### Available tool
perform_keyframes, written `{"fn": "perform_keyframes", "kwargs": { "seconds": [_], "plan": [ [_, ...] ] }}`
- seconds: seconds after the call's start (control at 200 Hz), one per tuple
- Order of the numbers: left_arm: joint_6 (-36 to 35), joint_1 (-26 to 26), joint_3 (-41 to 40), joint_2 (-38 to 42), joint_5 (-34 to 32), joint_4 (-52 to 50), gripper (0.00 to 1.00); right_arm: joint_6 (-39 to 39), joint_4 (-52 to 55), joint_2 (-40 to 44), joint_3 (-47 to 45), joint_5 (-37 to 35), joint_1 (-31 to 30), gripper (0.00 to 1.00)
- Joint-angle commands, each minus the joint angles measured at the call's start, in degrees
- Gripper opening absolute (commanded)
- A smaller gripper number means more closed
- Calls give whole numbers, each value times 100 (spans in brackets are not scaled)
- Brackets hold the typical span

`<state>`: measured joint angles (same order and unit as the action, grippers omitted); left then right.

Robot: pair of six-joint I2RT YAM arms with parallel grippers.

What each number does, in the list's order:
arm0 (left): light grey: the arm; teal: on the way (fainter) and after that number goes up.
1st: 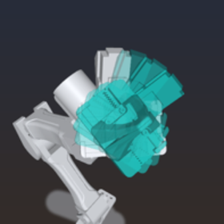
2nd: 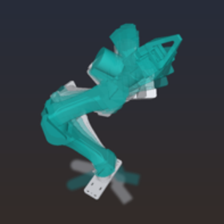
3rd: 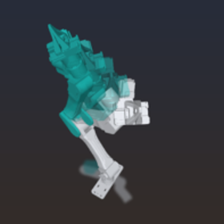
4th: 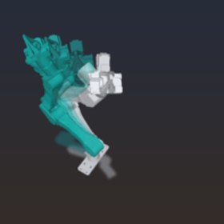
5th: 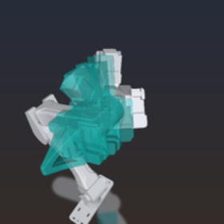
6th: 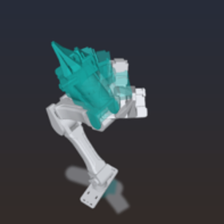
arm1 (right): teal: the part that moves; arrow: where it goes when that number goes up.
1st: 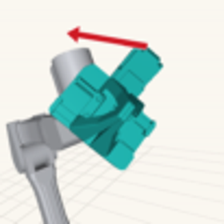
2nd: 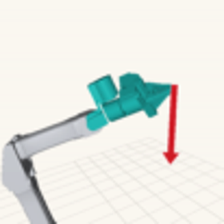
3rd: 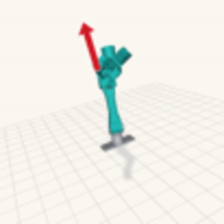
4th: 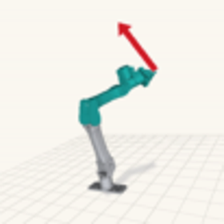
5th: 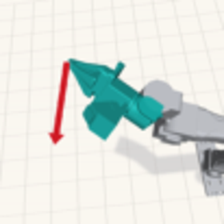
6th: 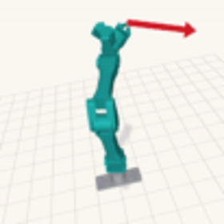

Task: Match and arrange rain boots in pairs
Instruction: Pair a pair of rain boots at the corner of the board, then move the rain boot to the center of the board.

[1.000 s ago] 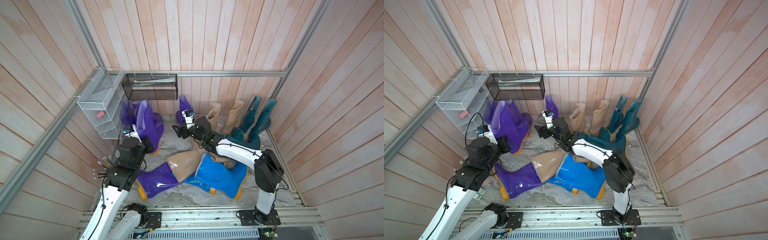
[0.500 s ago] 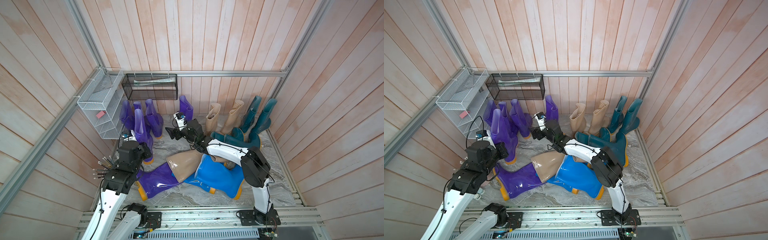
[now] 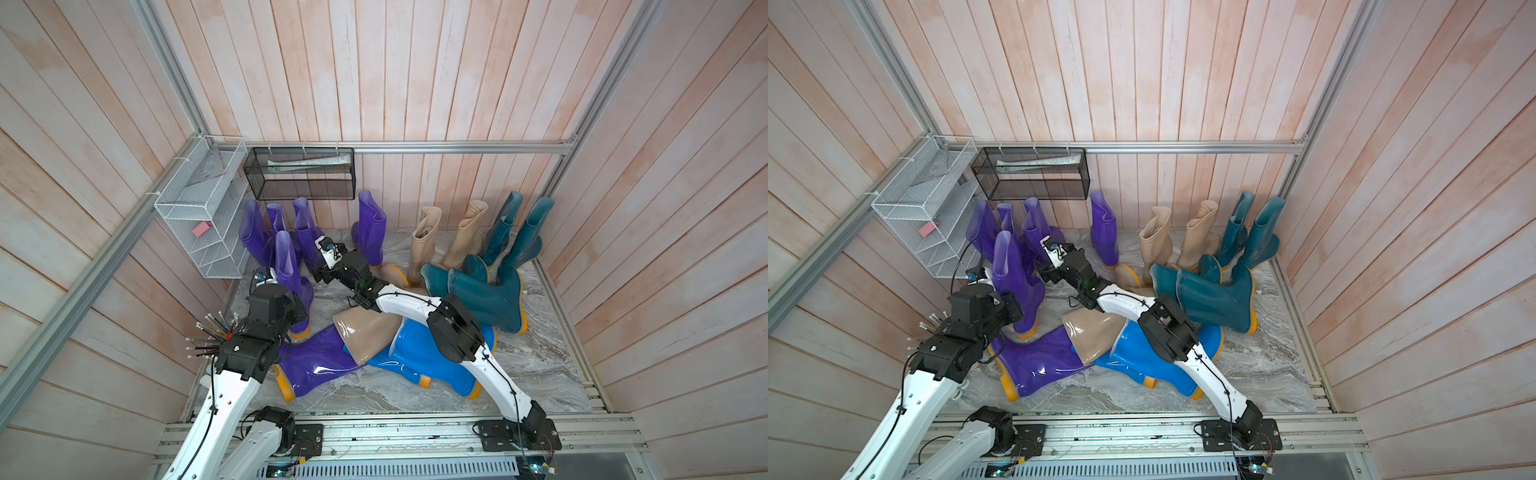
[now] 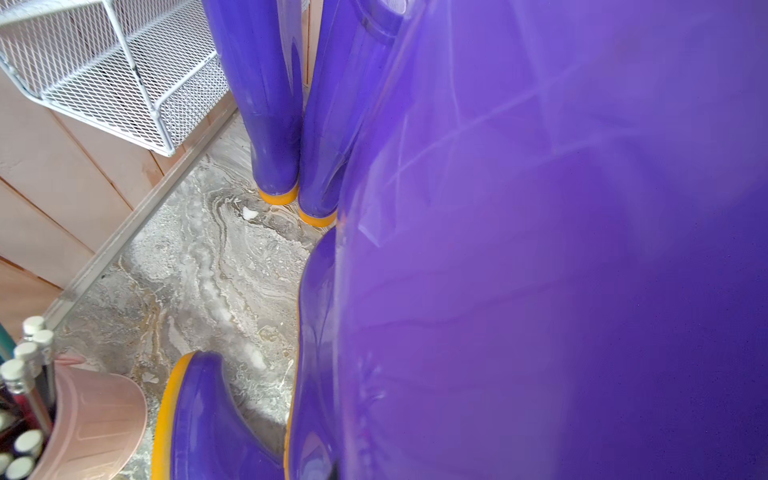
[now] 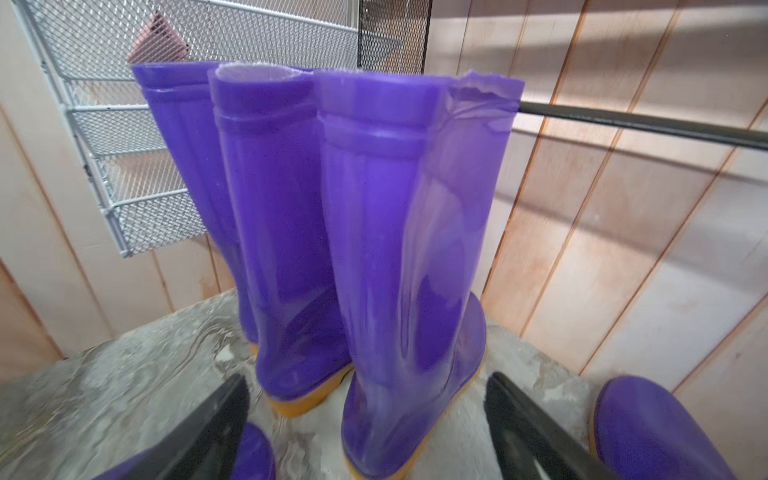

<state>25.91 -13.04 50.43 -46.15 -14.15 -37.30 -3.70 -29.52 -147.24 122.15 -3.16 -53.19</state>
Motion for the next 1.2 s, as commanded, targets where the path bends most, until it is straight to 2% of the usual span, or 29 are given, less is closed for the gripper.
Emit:
{"fn": "perform_keyframes", "kwargs": {
  "seconds": [0.0, 0.08, 0.155, 0.255, 0.32, 0.355, 0.425, 0.565, 0.81, 1.0, 1.105, 1.195],
  "plan": [
    [92, 38, 14, 254, -5, 570, 0, -321, 207, -585, 993, -402, 0, 92],
    [91, 38, 10, 345, -16, 518, 0, -360, 557, -1128, 1933, -548, 19, 92],
    [96, 38, 7, 404, 34, 512, 0, -469, 451, -1452, 2356, -500, 32, 86],
    [69, 38, 31, 421, 26, 519, 0, -246, 314, -1533, 2462, -303, 85, 51],
    [35, 39, 77, 400, 28, 519, 0, -170, 191, -1438, 2325, -126, 106, 15],
    [17, 43, 102, 398, 26, 521, 0, -162, 150, -1366, 2267, -169, 105, 0],
    [-28, 38, 138, 404, -4, 530, 0, -125, 33, -1110, 1954, -258, 122, 0],
    [-226, 38, 203, 373, 55, 578, 0, -255, -585, -315, 737, -733, 139, 0],
    [-656, 38, 433, -88, 357, 921, 0, -612, -705, 622, -384, -1110, 328, 0],
    [-846, 44, 447, -709, 295, 1694, 0, -720, -1245, 1229, -1565, -1412, 447, 0],
    [-840, 43, 328, -1096, 208, 2357, 0, -514, -1211, 1426, -1908, -1309, 489, 0],
    [-720, 50, 394, -1505, -121, 2707, 0, -482, -1377, 1567, -2261, -1419, 479, 0]
  ]
}}
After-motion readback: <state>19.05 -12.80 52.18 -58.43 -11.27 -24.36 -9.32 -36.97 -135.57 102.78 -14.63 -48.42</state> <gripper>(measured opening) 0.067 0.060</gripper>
